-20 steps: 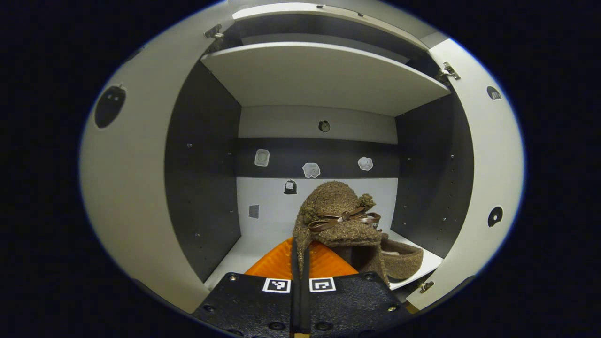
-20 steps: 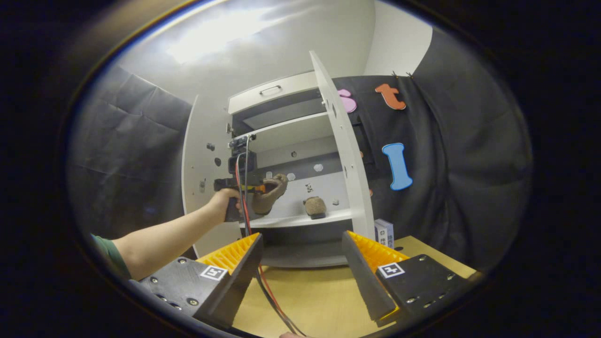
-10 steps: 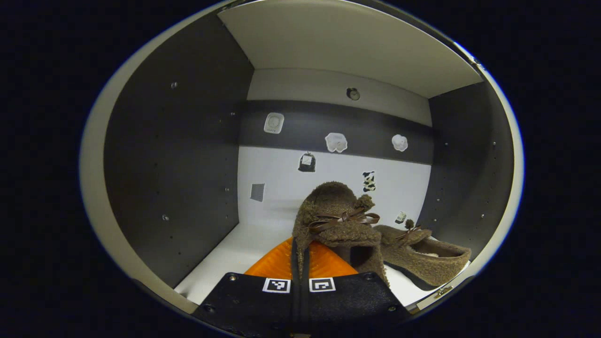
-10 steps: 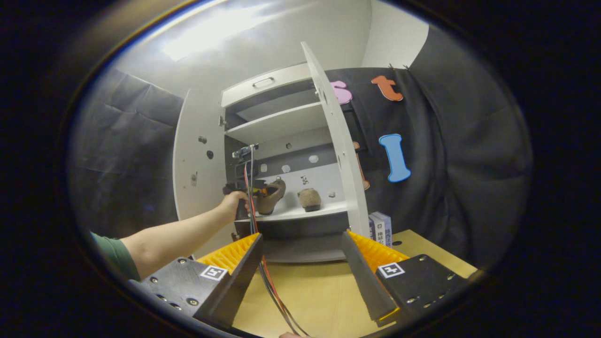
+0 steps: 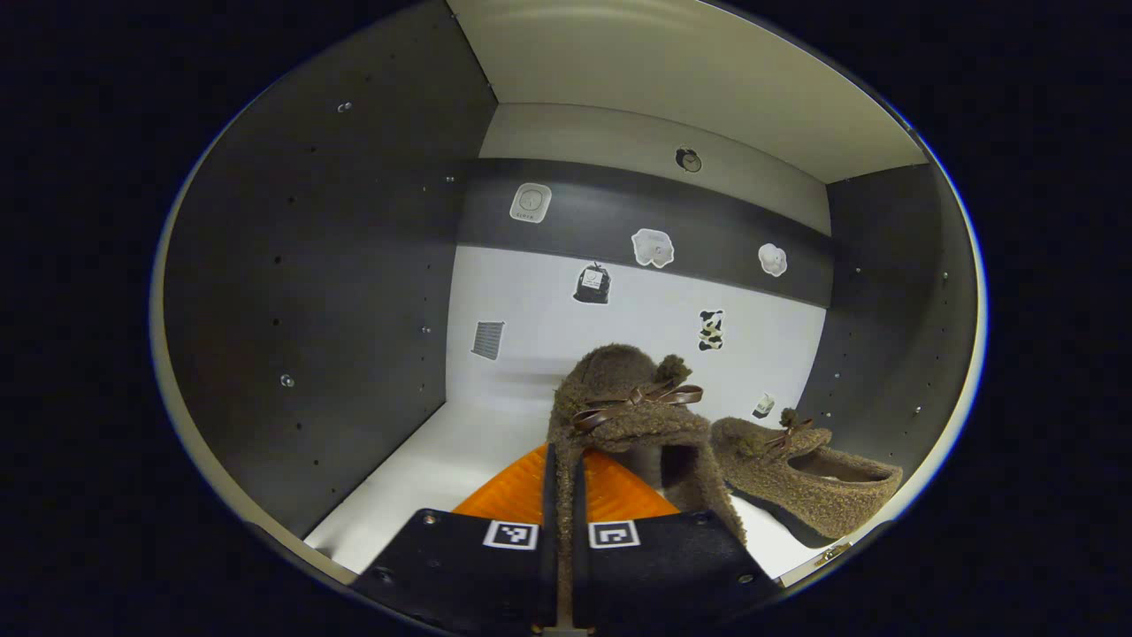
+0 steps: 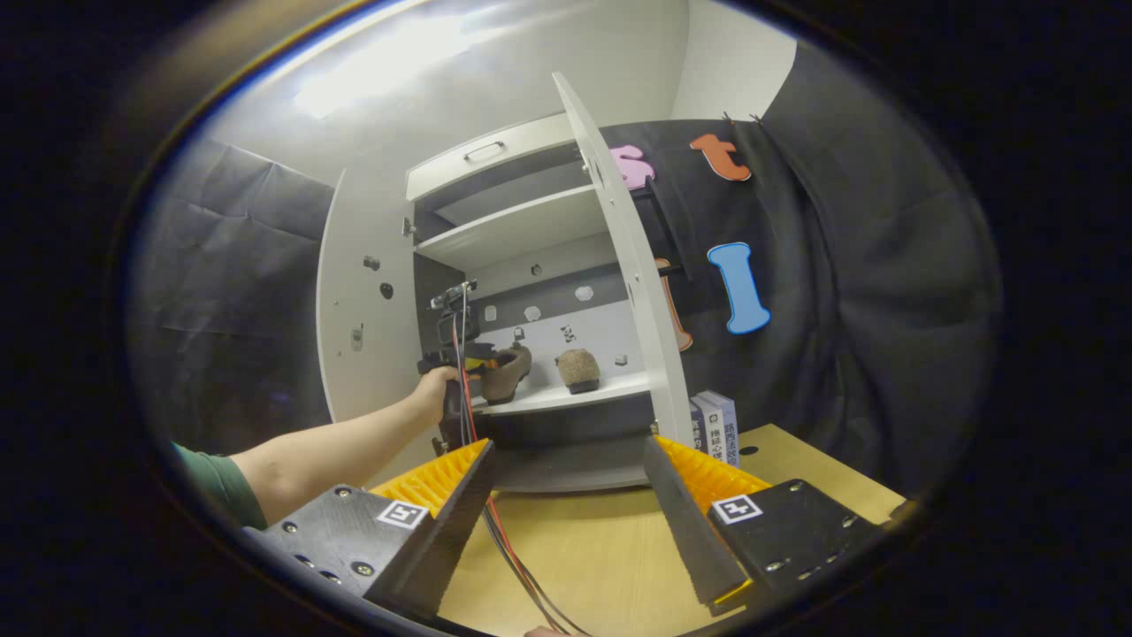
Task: Grab one shoe with the right hand and put it into the shoe cabinet, grab the other shoe with the left hand and put it into the shoe cabinet; then close the right door with the right hand and the left door with the left hand.
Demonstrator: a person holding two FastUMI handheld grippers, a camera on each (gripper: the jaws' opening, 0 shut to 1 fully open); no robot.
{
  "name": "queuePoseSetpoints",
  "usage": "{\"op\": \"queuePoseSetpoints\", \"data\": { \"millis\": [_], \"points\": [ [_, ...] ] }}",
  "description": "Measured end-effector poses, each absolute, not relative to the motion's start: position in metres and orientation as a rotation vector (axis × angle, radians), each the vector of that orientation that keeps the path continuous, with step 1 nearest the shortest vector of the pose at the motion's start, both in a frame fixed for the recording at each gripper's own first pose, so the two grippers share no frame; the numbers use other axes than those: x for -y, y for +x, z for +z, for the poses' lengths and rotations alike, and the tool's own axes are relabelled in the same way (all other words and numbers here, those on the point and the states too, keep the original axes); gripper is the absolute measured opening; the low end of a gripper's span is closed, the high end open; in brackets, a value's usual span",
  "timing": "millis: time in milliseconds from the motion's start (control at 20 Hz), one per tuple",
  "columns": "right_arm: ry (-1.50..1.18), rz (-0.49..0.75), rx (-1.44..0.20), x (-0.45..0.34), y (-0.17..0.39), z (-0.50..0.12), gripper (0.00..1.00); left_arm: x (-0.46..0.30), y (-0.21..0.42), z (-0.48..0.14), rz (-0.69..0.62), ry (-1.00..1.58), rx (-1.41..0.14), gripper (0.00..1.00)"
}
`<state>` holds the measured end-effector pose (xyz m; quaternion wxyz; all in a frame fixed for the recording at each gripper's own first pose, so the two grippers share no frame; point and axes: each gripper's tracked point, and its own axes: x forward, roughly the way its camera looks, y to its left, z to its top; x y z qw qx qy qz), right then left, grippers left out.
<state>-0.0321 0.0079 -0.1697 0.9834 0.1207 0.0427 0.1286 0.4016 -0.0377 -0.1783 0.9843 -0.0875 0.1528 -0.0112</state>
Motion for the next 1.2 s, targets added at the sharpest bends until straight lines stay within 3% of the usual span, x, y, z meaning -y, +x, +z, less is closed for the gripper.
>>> {"op": "queuePoseSetpoints", "data": {
  "millis": [200, 250, 300, 450, 500, 600, 1200],
  "points": [
    [0.228, 0.255, -0.075, -0.008, -0.039, -0.163, 1.0, 0.041, 0.393, -0.174, -0.051, -0.178, -0.311, 0.12],
    [0.228, 0.254, -0.071, -0.008, -0.04, -0.161, 1.0, 0.038, 0.396, -0.171, -0.04, -0.166, -0.293, 0.19],
    [0.227, 0.253, -0.068, -0.007, -0.041, -0.159, 1.0, 0.033, 0.395, -0.169, -0.027, -0.159, -0.286, 0.37],
    [0.225, 0.247, -0.06, -0.007, -0.046, -0.156, 1.0, 0.026, 0.384, -0.159, -0.009, -0.135, -0.27, 0.67],
    [0.224, 0.245, -0.06, -0.007, -0.046, -0.155, 1.0, 0.026, 0.379, -0.156, -0.013, -0.12, -0.261, 0.86],
    [0.225, 0.24, -0.061, -0.007, -0.049, -0.154, 1.0, 0.027, 0.369, -0.15, -0.031, -0.078, -0.251, 0.97],
    [0.194, 0.239, -0.047, -0.015, -0.059, -0.145, 0.97, 0.035, 0.26, -0.091, -0.109, -0.033, -0.188, 0.97]
  ]
}}
